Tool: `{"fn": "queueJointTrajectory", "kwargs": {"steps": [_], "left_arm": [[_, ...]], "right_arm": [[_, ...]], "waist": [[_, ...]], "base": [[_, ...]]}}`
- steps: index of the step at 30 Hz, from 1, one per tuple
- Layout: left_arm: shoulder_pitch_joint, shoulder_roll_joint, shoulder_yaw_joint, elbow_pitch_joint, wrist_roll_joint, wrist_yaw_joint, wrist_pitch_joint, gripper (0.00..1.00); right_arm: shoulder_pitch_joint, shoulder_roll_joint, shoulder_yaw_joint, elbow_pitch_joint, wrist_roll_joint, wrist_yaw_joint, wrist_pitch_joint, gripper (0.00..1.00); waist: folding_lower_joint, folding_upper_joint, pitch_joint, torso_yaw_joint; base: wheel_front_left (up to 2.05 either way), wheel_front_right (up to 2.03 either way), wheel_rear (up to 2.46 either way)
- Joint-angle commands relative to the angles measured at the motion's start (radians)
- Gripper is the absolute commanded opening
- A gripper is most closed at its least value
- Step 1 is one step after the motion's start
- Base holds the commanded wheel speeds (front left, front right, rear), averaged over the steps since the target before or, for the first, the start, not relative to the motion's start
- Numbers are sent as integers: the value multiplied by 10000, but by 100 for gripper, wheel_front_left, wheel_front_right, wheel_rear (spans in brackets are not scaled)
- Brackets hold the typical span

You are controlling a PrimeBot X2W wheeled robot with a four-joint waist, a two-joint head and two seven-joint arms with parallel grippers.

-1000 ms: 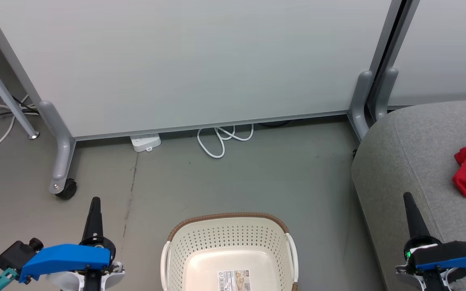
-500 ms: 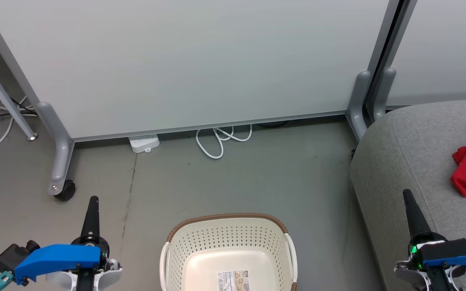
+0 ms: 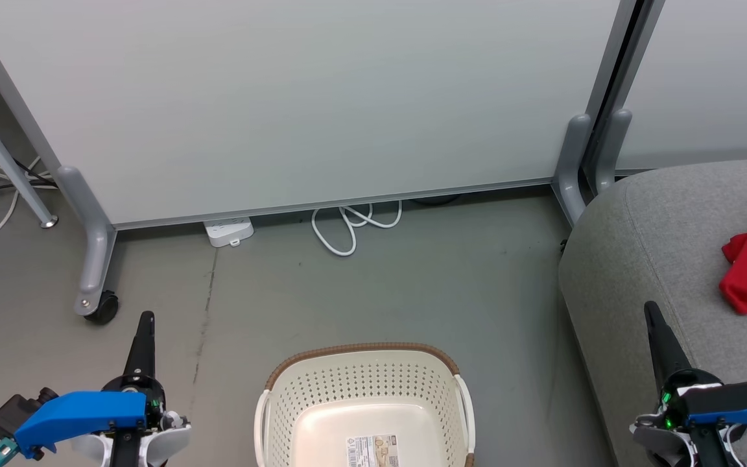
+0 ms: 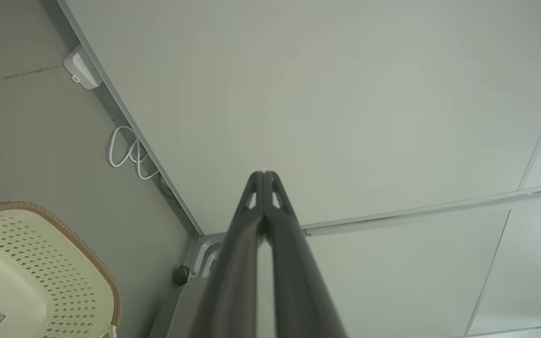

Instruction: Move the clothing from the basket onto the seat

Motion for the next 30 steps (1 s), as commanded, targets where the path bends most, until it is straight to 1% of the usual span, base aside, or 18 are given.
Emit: {"fn": "queueJointTrajectory", "kwargs": {"steps": [1, 30], "left_arm": [[-177, 4, 65, -86, -211, -50, 63, 0], [-170, 1, 326, -169, -2263, -121, 606, 0]], "right_arm": [[-149, 16, -32, -70, 267, 7, 74, 0], [-213, 48, -87, -71, 2452, 6, 623, 0]], "waist": [[0, 0, -2, -6], [0, 0, -42, -115]], "base": [[0, 0, 0], [0, 0, 0]]}}
